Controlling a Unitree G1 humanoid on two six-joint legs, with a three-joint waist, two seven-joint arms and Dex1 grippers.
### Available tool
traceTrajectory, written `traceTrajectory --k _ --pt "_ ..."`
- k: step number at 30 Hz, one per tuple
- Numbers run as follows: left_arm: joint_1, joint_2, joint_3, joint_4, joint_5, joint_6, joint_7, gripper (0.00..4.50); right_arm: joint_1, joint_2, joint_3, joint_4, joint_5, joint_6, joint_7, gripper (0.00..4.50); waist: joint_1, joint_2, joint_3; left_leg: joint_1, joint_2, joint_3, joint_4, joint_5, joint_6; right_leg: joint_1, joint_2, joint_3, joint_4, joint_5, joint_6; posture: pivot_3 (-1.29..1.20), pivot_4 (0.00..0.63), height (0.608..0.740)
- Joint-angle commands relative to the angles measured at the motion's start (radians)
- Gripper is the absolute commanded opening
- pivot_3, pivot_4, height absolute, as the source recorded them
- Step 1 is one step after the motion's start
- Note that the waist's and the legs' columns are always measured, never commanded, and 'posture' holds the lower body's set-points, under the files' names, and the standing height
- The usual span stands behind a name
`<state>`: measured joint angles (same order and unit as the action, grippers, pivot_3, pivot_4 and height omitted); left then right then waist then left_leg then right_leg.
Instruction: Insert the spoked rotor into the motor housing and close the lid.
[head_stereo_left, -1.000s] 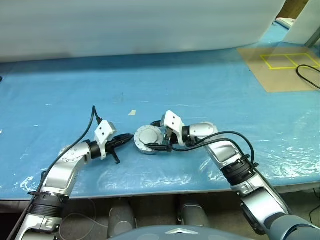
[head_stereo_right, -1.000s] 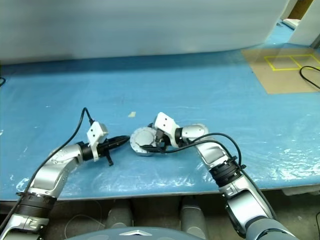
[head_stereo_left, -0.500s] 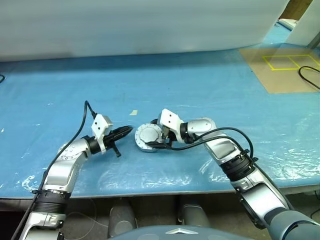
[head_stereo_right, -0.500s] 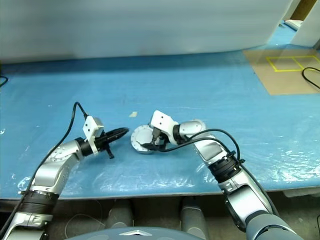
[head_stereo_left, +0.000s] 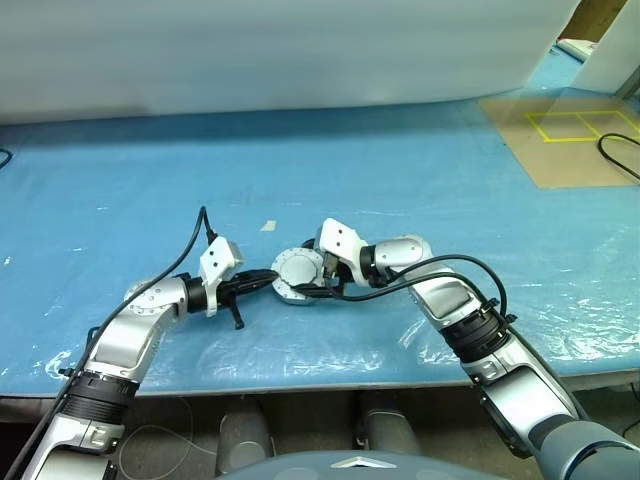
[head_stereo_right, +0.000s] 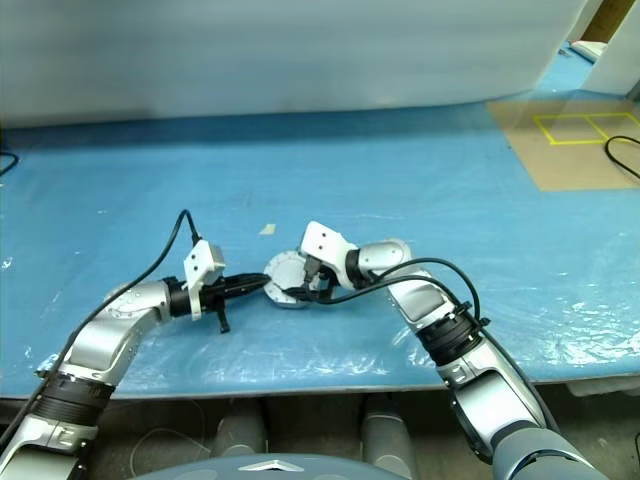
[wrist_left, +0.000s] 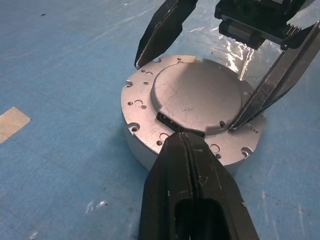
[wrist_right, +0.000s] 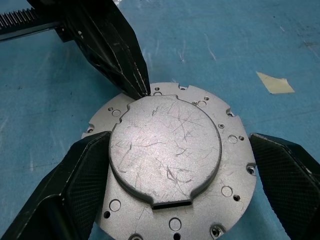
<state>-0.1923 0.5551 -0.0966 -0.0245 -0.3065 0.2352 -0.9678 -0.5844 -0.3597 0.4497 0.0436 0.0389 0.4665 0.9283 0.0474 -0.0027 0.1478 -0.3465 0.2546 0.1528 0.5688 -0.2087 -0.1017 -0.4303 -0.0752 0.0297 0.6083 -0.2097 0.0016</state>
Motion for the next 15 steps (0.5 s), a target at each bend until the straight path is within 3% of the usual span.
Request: traceTrajectory --k 1,15 --pt "0.005 0.003 -0.027 0.01 0.034 0.004 0.005 0.0 0.016 -0.002 0.007 0.021 -0.006 0.046 0.002 4.47 0.0 0.0 0.0 0.0 0.0 0.0 0.0 0.0 0.0 0.0 0.0 0.0 0.0 0.0 0.0 0.0 0.15 0.74" --pt "0.001 -0.022 -0.017 0.01 0.032 -0.007 0.024 0.0 0.038 0.013 -0.014 -0.038 0.051 0.046 0.045 4.47 0.004 0.0 0.0 0.0 0.0 0.0 0.0 0.0 0.0 0.0 0.0 0.0 -0.001 0.0 0.0 0.0 0.15 0.74"
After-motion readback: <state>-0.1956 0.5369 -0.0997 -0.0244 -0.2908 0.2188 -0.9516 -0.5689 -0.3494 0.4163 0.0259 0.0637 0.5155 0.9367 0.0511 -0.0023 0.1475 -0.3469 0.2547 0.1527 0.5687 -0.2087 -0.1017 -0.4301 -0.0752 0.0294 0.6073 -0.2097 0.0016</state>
